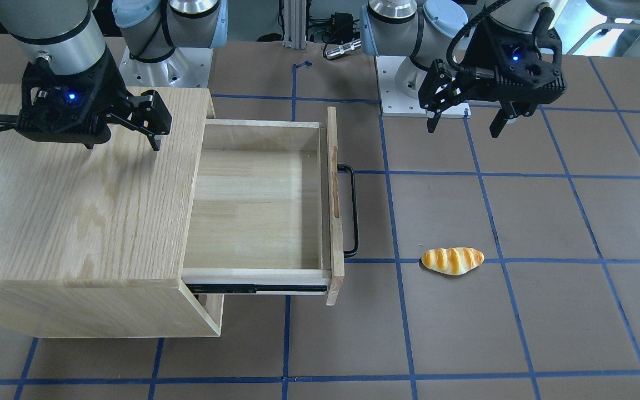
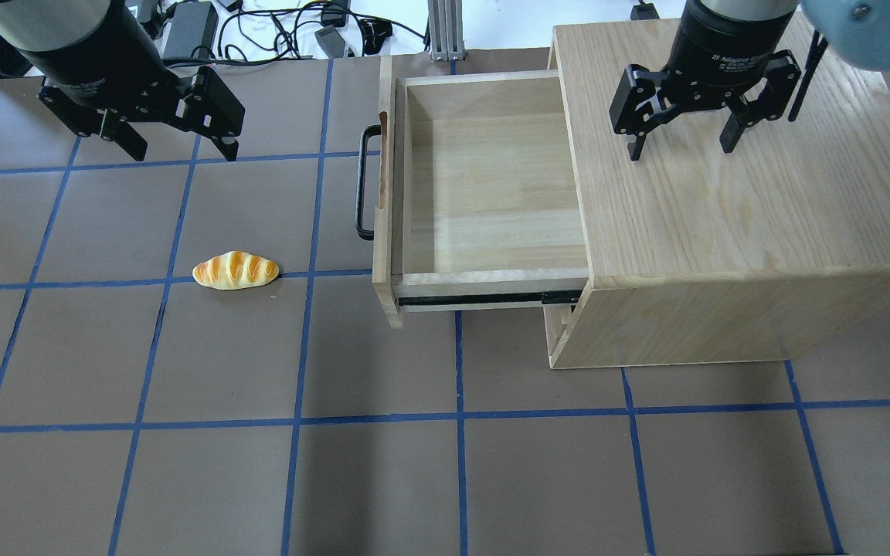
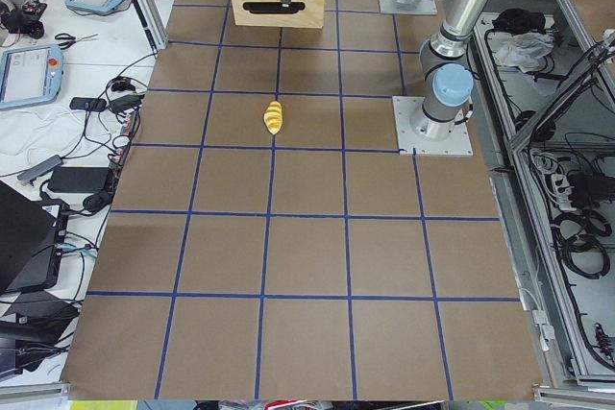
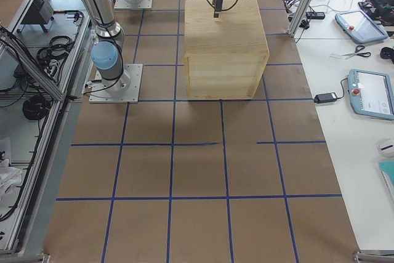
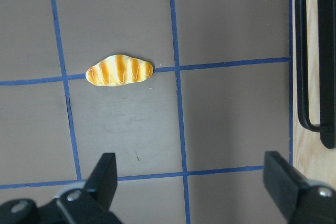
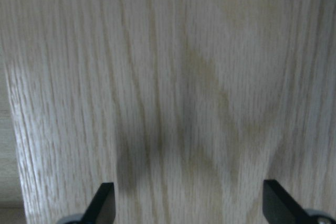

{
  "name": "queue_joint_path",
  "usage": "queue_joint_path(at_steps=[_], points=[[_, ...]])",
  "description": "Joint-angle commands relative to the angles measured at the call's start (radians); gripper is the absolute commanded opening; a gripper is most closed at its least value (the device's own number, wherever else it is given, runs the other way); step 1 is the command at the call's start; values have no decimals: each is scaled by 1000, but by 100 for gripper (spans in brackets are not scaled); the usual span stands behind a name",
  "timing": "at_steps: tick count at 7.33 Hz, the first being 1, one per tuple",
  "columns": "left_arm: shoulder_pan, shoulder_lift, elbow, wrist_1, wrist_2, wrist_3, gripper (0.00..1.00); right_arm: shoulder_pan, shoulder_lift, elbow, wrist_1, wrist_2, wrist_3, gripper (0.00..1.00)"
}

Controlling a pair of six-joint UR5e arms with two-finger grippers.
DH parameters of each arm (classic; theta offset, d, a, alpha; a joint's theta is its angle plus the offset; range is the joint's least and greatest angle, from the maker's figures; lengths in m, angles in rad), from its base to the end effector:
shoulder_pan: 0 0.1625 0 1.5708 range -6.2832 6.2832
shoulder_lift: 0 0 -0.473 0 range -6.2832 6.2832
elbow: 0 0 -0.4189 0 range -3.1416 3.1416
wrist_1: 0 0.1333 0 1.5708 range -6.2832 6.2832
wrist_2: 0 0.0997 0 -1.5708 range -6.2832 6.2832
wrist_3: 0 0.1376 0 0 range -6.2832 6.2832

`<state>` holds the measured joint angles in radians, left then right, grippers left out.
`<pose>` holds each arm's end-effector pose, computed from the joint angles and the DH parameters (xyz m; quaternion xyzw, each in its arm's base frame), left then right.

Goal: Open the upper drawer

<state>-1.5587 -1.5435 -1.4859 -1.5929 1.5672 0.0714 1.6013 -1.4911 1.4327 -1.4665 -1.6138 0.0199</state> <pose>-0.1276 -0.5166 0.5542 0.0297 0.9985 -0.0451 0.0001 0.1441 -0.5450 0.5165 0.0058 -0.9995 -0.0224 0.0221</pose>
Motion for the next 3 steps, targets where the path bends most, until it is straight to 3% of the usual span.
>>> queue_joint_path(at_steps=[1,3], points=[[0,0,-5,1,1,-4,100,0,0,0,0,0,-2,100],[0,3,4,1,1,-4,100,0,0,0,0,0,0,100]])
